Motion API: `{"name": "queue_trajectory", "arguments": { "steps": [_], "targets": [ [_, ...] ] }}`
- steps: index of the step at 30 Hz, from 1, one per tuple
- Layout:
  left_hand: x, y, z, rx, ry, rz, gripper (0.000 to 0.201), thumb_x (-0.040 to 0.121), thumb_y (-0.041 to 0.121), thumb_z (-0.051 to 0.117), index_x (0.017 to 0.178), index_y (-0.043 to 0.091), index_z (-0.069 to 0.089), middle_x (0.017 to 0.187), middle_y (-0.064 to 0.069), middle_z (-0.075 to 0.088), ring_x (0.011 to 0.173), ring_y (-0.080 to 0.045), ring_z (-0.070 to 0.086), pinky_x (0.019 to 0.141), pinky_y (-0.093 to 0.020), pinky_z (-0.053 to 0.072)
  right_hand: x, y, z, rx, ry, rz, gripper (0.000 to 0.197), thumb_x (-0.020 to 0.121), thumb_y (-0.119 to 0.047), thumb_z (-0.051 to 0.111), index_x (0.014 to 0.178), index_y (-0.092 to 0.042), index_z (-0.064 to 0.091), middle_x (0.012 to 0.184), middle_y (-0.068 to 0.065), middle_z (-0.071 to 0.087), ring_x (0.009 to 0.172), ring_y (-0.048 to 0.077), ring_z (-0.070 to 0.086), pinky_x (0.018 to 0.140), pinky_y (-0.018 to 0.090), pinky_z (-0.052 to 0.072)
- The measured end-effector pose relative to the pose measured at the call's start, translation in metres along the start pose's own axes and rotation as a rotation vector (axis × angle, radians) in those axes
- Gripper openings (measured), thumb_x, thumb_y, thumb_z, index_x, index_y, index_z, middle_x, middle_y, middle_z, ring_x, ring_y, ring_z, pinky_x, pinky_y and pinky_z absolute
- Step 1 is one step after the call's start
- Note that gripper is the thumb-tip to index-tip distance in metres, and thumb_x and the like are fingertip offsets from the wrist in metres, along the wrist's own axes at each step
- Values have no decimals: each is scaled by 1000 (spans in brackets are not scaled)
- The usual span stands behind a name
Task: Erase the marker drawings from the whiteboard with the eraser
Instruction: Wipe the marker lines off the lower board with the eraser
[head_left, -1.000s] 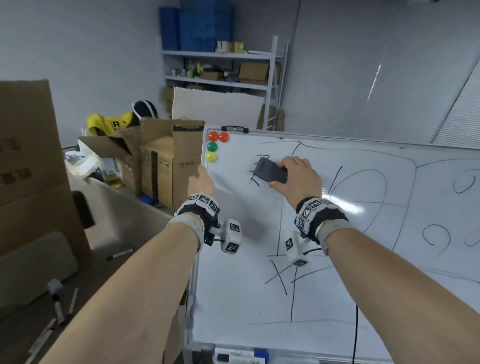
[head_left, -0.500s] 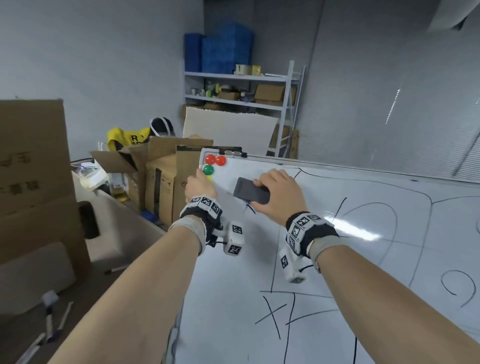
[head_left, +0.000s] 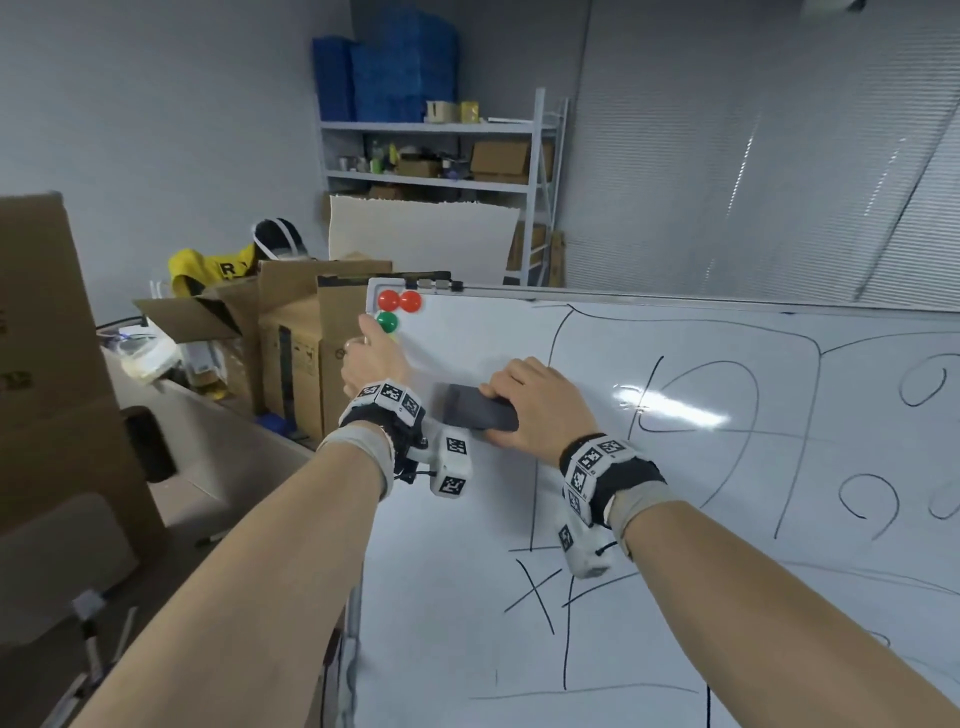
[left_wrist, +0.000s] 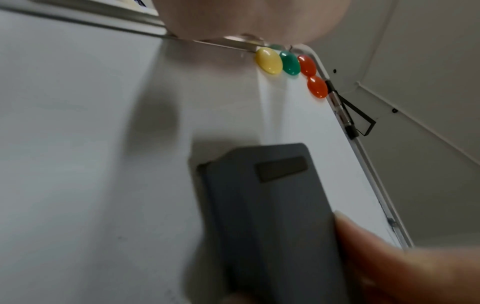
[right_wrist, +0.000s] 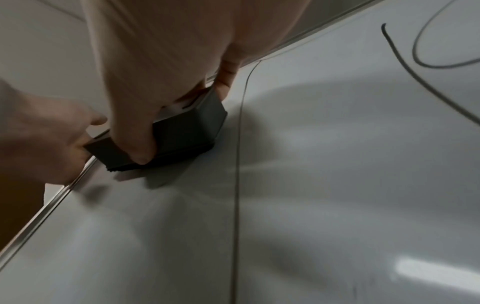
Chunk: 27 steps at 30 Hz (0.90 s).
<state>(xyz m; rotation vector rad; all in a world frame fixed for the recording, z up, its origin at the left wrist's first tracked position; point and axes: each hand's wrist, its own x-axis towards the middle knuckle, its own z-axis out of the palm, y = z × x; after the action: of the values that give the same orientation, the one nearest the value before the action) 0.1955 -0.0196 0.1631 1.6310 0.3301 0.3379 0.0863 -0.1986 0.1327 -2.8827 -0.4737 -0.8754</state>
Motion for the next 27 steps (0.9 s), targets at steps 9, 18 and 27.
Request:
{"name": "queue_trajectory", "arguments": {
  "steps": [9, 18, 27],
  "targets": [
    [-2, -1, 4, 50, -12, 4, 71, 95, 66, 26, 123, 10, 59, 124, -13, 63, 119, -32, 55, 110, -49, 35, 11, 64, -56, 34, 428, 670, 44, 79, -39, 75, 111, -18, 55, 113, 8, 56, 107, 29, 47, 84, 42, 47],
    [11, -8, -3, 5, -17, 28, 72, 89, 73, 27, 116, 15, 59, 119, -11, 63, 114, -33, 56, 107, -52, 37, 54, 11, -22, 51, 301, 408, 44, 76, -41, 77, 111, -21, 58, 111, 3, 54, 105, 25, 48, 82, 40, 47],
    [3, -8, 13, 27, -21, 52, 70, 94, 66, 27, 122, 10, 59, 119, -11, 65, 117, -31, 55, 108, -45, 33, -8, 67, -36, -41, 498, 825, 47, 80, -44, 71, 111, -16, 51, 111, 10, 55, 104, 30, 49, 77, 41, 47]
  ]
}}
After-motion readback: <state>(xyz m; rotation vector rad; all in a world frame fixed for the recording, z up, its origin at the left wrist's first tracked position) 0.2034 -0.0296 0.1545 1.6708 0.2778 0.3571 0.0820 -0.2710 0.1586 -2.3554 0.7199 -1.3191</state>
